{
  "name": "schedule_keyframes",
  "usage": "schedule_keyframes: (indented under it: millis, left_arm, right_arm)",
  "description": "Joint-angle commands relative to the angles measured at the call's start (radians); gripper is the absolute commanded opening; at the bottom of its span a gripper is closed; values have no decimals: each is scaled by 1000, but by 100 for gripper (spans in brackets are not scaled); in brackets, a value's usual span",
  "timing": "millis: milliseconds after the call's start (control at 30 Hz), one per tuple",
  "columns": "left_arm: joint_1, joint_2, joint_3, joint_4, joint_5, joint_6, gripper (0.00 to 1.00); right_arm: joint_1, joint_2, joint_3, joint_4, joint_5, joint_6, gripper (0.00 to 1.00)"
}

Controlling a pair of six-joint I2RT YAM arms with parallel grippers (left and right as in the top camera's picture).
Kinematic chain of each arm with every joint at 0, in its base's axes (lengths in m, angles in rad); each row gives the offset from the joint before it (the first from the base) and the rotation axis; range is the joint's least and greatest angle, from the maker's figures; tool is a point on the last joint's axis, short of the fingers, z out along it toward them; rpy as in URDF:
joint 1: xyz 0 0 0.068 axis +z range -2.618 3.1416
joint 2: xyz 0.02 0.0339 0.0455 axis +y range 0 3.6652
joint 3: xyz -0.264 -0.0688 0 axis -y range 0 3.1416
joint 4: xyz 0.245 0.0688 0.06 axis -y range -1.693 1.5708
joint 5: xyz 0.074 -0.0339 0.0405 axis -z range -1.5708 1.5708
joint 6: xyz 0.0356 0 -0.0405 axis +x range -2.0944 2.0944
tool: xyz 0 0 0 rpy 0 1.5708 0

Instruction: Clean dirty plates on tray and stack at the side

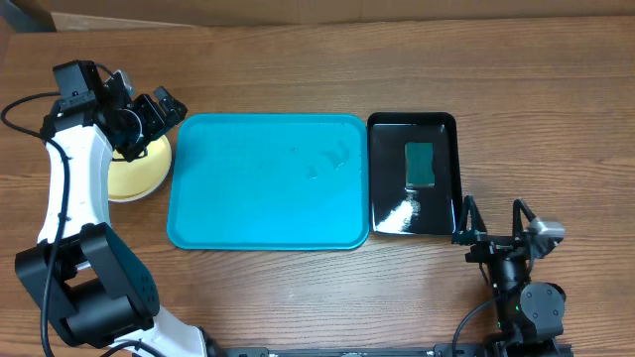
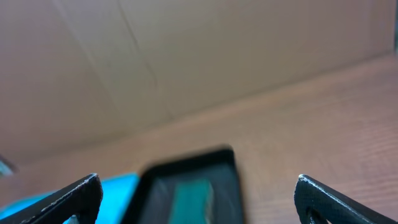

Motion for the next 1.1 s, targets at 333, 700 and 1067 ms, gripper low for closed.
schedule_keyframes:
  millis: [333,700,1067]
  left_arm:
    - [-1,6,15,1,-4,25,100]
    - [-1,6,15,1,-4,25,100]
    - [0,6,15,1,-4,25,100]
  right_arm:
    - [-19,-12,-11,5,-73,-182,100]
    - [-139,-12,-11,1,-120,-409,100]
    - [-84,-12,-11,1,-125,-379,100]
